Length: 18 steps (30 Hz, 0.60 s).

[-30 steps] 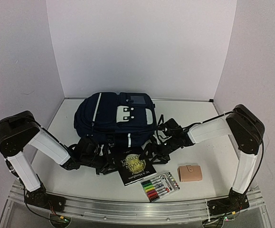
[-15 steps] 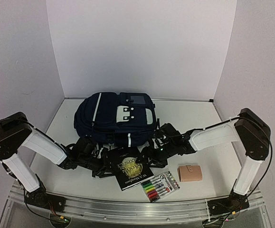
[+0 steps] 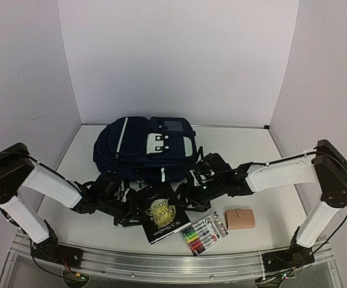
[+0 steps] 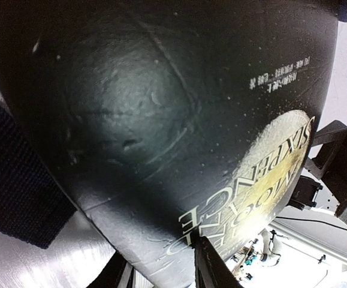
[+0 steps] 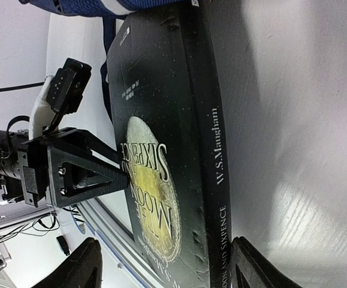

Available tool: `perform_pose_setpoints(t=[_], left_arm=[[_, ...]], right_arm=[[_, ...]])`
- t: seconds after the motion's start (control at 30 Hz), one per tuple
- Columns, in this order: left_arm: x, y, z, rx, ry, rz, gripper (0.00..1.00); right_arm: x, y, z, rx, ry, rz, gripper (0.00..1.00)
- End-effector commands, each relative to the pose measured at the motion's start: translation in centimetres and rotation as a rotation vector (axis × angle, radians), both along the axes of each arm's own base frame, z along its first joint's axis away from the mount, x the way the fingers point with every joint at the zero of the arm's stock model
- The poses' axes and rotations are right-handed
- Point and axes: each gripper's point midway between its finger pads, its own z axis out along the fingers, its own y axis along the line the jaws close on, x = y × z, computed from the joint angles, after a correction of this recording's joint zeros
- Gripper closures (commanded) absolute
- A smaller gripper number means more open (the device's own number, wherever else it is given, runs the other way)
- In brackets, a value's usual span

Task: Pack the student bag
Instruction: Pick up the book from the center of the board.

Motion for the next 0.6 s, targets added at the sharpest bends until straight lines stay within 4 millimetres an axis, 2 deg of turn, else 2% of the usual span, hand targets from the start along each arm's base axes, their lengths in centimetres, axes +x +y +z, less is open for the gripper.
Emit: perform_pose_setpoints(t=[0.0,0.33,0.57], left_arm=[[0.3,-4.2,6.0,-0.197,-0.139,-0.105,0.68],[0.4,-4.0,6.6,-0.202,-0.164,-0.091,0.68],[0.4,-4.0,6.9,-0.209,-0.174,-0.094,0.68]], right_arm=[[-2.7,4.9,9.4,0.326,-0.104,0.154,0.3],[-3.2,6.0,11.0,0.354,-0.123,0.17,0.31],[-3.7,6.0,12.5,0.375,-0.135,0.163,0.31]])
